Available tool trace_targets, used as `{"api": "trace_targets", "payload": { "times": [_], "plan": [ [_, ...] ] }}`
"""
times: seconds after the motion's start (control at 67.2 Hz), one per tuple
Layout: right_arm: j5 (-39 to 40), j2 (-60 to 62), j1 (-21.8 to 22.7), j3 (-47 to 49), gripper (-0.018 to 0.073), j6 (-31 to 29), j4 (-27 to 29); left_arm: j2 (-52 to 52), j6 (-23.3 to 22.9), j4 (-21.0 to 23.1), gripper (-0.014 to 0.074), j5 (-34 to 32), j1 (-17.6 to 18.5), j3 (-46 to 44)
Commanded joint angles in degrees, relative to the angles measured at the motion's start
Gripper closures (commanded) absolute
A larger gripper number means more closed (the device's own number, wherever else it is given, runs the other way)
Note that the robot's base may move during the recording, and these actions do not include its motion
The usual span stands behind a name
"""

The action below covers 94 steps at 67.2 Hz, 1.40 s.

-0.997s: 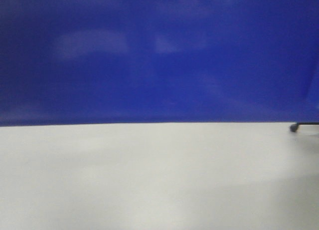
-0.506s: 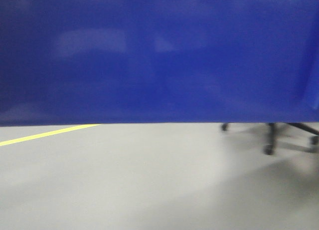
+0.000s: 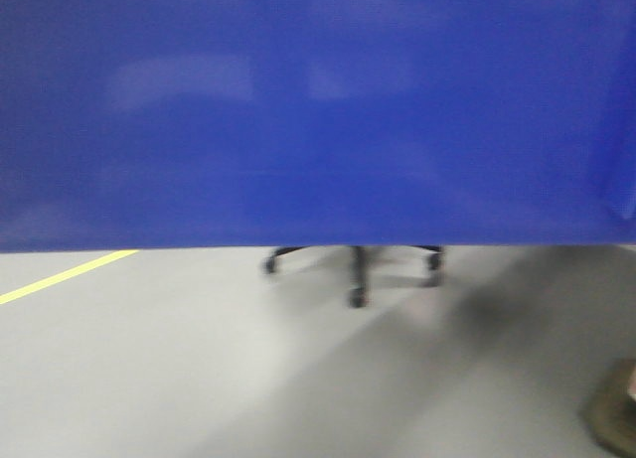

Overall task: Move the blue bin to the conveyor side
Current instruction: 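Carry the blue bin in both grippers toward the grey conveyor belt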

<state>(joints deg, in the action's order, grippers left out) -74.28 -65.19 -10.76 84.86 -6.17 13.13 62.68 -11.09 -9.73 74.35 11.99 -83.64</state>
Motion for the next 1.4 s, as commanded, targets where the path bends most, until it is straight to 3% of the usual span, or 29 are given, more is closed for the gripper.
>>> {"api": "trace_targets", "payload": {
  "times": [0.0,0.863,1.383],
  "plan": [
    [4.31,1.17,-0.32,0.62,0.0637,-1.39,1.68,-0.86,0.62,1.39,0.0604,-4.39,0.39,-0.85],
    [4.31,1.17,-0.32,0.62,0.0637,-1.39,1.68,-0.86,0.62,0.87,0.0604,-4.39,0.39,-0.85],
    [4.31,1.17,-0.32,0.62,0.0637,-1.39,1.68,-0.86,0.62,-8.77,0.0604,-4.39,0.39,-0.85]
  ]
}}
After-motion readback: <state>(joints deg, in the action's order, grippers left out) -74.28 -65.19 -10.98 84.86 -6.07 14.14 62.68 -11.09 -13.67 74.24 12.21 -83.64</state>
